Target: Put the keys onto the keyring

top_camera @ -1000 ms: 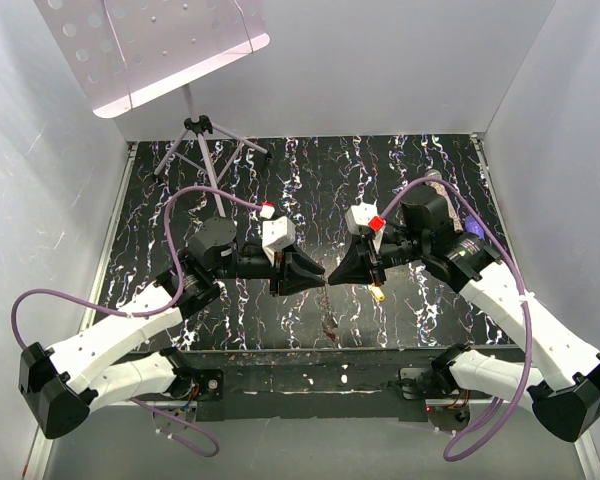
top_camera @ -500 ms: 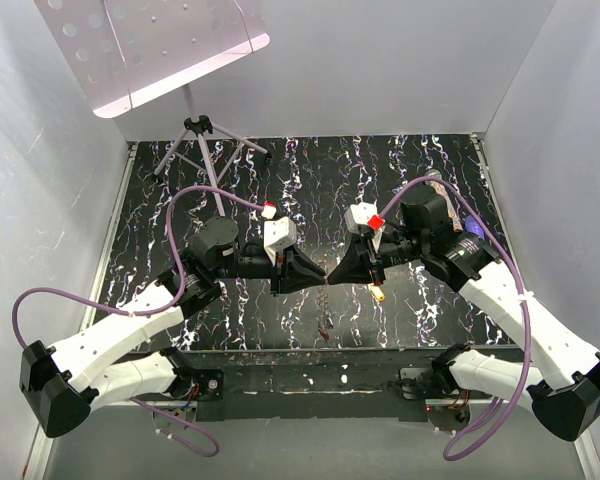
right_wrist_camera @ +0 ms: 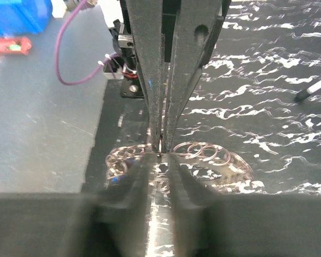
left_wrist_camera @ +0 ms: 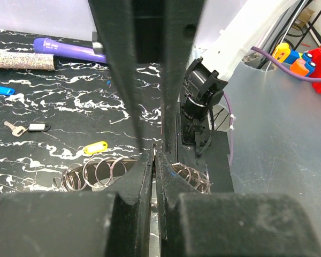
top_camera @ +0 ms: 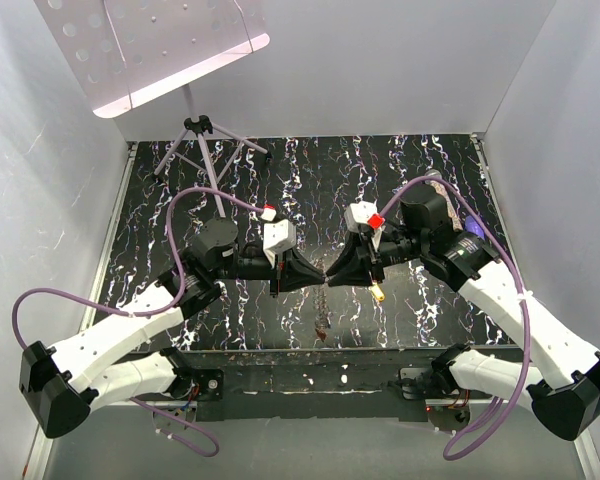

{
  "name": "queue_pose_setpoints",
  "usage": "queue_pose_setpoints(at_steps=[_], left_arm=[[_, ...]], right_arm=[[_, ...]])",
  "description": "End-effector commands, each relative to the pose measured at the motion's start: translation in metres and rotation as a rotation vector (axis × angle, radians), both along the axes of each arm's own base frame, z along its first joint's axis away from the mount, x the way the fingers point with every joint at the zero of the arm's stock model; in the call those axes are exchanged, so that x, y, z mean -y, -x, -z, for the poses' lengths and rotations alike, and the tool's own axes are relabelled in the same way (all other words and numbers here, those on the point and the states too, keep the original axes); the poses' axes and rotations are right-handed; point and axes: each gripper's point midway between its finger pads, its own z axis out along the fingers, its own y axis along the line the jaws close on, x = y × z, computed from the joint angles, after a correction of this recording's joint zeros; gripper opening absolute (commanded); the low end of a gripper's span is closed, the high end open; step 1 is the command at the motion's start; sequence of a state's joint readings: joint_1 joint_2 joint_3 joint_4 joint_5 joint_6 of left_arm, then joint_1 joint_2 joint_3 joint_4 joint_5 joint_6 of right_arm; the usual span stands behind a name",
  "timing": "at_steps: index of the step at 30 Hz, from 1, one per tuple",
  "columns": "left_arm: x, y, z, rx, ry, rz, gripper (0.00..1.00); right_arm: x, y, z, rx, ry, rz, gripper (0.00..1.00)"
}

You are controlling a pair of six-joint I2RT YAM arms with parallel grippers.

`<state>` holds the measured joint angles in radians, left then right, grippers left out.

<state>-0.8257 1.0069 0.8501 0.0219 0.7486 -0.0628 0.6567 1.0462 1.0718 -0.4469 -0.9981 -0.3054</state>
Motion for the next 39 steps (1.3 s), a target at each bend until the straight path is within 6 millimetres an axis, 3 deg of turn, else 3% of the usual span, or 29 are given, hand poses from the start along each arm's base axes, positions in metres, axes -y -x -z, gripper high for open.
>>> queue_pose_setpoints(at_steps=[1,3,6,7,9,12,20,27,30,34,39], left_arm=[[-0.008,-0.002,-0.017,0.079,0.089,-0.048,0.0],[-0.013,-0.002,-0.023,0.114,0.145,-0.072,0.0],[-0.019,0.004,-0.04,0.187,0.268,-0.081,0.0],[-0.022,0.007,-0.054,0.224,0.338,-0.079,0.0],[-0.023,0.009,-0.061,0.228,0.384,-0.074,0.0],[-0.021,0.015,-0.072,0.202,0.43,-0.033,0.0],[-0.027,0.032,-0.083,0.064,0.478,0.023,0.0],[-0.034,0.052,-0.07,0.046,0.412,0.098,0.0],[-0.037,0.048,-0.043,0.134,0.27,0.068,0.0],[-0.044,0.044,-0.028,0.345,0.177,0.068,0.0],[-0.034,0.032,-0.007,0.357,0.125,0.069,0.0]], right_arm=[[-0.002,0.002,-0.03,0.081,-0.064,-0.023,0.59],[0.011,0.001,-0.034,0.111,-0.011,-0.001,0.75],[0.033,-0.013,-0.054,0.125,0.035,0.074,0.79],[0.04,-0.019,-0.063,0.099,0.025,0.103,0.79],[0.055,-0.032,-0.07,-0.024,0.021,0.169,0.8],[0.071,-0.047,-0.059,-0.179,0.067,0.235,0.79],[0.097,-0.039,-0.004,-0.276,0.238,0.293,0.74],[0.098,-0.042,0.042,-0.301,0.125,0.368,0.7],[0.105,-0.048,0.064,-0.25,0.118,0.433,0.72],[0.104,-0.048,0.073,-0.264,0.094,0.416,0.73],[0.112,-0.072,0.088,-0.316,0.101,0.463,0.73]])
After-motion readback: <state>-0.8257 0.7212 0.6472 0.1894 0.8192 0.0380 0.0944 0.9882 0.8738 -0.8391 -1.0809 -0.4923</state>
